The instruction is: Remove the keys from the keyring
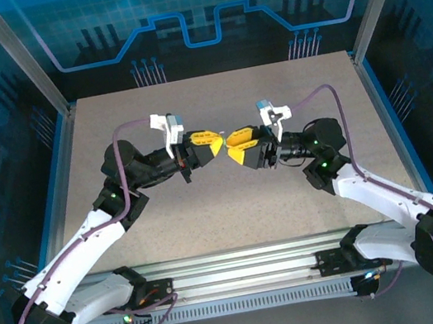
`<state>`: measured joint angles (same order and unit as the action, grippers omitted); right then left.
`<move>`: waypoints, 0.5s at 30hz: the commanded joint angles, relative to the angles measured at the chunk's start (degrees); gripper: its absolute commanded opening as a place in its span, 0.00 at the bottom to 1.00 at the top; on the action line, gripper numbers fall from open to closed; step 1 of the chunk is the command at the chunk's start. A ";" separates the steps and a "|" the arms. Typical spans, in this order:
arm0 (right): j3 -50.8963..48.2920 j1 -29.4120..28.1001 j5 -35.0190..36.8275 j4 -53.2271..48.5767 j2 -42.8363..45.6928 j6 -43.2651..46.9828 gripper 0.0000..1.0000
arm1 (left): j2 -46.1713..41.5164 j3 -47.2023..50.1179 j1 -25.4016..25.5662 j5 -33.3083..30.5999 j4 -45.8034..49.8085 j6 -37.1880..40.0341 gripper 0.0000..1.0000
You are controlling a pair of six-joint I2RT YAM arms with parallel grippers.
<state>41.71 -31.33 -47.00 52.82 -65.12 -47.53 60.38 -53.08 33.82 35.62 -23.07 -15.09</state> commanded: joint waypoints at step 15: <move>2.76 -1.26 0.05 5.13 -2.17 -1.52 0.22 | -0.05 1.05 0.46 1.74 -2.38 -1.17 0.00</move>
<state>42.50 -31.62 -46.96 54.30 -67.00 -48.25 60.71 -52.95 33.82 35.83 -23.49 -15.97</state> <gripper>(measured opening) 0.241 0.067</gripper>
